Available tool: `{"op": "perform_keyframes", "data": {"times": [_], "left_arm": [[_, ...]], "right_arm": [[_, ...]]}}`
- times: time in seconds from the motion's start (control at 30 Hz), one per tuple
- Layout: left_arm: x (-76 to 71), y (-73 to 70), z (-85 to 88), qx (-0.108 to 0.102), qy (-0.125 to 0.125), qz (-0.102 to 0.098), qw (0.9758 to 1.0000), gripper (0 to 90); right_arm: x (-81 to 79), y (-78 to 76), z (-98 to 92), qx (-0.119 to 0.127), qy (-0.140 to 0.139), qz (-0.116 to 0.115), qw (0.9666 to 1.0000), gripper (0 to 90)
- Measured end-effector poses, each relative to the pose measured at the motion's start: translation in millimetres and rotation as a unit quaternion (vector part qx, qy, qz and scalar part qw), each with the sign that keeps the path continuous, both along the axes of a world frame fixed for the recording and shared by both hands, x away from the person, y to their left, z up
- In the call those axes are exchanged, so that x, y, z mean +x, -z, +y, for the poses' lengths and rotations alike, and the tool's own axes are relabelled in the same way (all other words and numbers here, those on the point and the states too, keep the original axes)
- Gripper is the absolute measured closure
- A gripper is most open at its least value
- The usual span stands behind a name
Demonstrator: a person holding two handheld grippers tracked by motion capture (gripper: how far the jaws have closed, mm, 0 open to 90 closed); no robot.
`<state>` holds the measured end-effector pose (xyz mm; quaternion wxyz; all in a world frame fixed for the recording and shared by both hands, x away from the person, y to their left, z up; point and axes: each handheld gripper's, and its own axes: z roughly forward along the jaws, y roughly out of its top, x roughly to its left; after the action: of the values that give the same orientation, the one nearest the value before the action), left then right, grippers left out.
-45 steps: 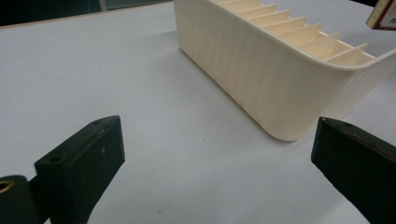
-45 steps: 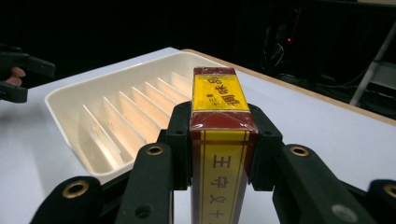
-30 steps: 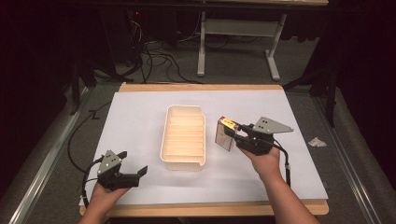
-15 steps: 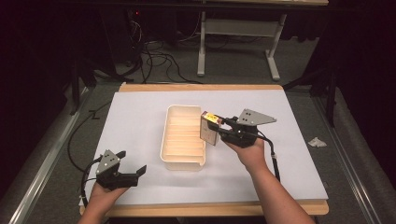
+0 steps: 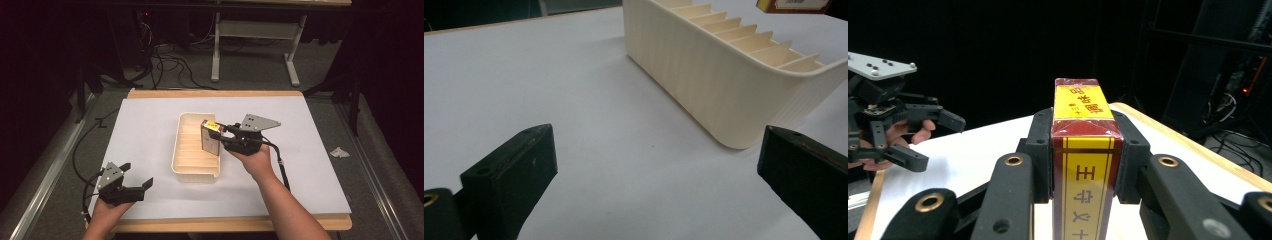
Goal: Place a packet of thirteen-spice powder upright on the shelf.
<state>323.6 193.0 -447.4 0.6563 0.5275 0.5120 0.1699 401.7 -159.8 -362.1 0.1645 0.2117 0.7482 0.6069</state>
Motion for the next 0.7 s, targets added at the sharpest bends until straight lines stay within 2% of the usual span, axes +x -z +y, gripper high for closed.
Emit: {"op": "perform_keyframes", "data": {"times": [0.2, 0.27, 0.37, 0.4, 0.7], "left_arm": [[-1.2, 0.3, 0.9, 0.001, 0.004, 0.002, 1.0, 3.3], [-2.3, 1.8, -0.6, 0.002, 0.008, 0.005, 1.0, 3.3], [-2.3, 1.6, -1.0, 0.007, 0.011, 0.003, 0.9999, 3.3], [-2.1, 1.6, -1.1, 0.006, 0.011, 0.003, 0.9999, 3.3], [-1.1, 4.4, -2.9, 0.011, 0.015, 0.007, 0.9998, 3.3]], "right_arm": [[-2.6, 0.4, 12.8, 0.006, -0.018, -0.003, 0.9998, 68.1], [-5.4, 2.1, 21.7, -0.003, -0.027, -0.006, 0.9996, 68.1], [-8.2, 2.3, 25.8, 0.005, -0.038, -0.007, 0.9992, 68.1], [-10.7, 2.4, 29.7, -0.002, -0.046, -0.009, 0.9989, 68.1], [-13.8, 6.5, 37.4, -0.003, -0.068, -0.002, 0.9977, 68.1]]}}
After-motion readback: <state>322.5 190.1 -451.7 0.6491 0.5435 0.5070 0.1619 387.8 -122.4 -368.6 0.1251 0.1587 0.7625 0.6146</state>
